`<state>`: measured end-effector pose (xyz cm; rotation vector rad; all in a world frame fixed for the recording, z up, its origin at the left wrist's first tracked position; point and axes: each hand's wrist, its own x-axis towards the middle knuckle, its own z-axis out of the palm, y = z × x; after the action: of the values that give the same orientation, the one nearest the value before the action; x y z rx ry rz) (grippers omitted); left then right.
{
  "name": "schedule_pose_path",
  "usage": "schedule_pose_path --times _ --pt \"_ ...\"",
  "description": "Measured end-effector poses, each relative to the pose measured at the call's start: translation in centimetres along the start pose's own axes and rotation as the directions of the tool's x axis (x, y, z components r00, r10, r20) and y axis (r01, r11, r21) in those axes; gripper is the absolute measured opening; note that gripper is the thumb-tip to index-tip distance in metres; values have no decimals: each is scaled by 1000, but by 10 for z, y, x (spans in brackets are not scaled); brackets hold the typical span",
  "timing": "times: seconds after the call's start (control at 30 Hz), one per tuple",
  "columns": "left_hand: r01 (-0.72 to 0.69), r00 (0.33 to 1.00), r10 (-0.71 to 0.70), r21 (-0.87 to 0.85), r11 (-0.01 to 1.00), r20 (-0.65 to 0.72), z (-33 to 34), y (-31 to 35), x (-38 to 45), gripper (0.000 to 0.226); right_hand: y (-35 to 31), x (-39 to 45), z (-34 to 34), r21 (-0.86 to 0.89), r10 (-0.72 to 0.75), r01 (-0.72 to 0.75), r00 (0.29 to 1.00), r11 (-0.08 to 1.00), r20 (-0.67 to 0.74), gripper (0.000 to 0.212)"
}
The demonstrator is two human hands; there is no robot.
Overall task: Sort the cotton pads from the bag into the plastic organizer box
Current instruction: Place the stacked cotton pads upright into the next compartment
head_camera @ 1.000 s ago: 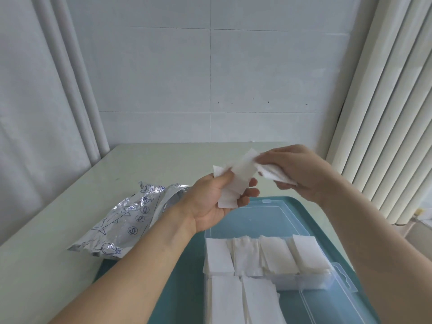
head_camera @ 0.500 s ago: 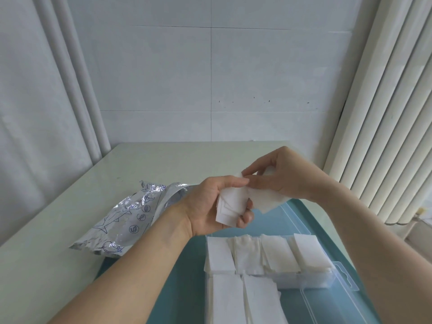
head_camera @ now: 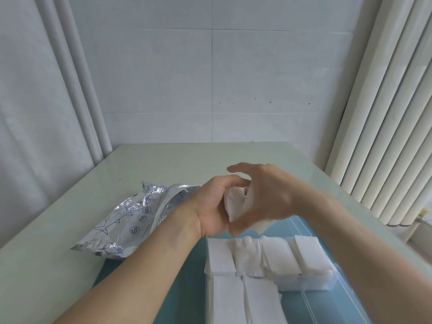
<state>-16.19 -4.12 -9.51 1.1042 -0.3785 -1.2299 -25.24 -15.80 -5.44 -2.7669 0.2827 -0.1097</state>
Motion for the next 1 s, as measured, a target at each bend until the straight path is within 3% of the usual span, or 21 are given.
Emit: schedule_pose_path --times 0.1,0.17,0.23,0.4,0.47,0.7,0.83,1.0 --pt "-28 1000 28 75 997 10 2 -1 0 17 1 4 5 -7 -30 29 995 1000 -100 68" --pt "-56 996 54 34 998 65 1 -1 -2 23 5 3 1 30 -22 26 993 999 -117 54" --pt "-75 993 77 -30 997 85 1 0 -3 22 5 0 -3 32 -12 15 996 999 -93 65" --pt "-146 989 145 -35 989 -20 1 -3 2 10 3 1 0 -35 34 -37 995 999 -92 122" --pt "-168 986 168 -17 986 -6 1 -3 3 14 2 2 0 -31 42 -46 991 998 -124 124" --pt "-231 972 226 97 968 58 -1 -1 -1 17 6 0 -5 81 4 12 980 997 -199 74" --pt "-202 978 208 176 963 -13 -7 2 1 9 13 -1 -11 89 13 2 985 996 -169 84" --pt "-215 977 213 95 972 25 -11 4 1 10 28 4 -17 331 81 12 960 943 -266 21"
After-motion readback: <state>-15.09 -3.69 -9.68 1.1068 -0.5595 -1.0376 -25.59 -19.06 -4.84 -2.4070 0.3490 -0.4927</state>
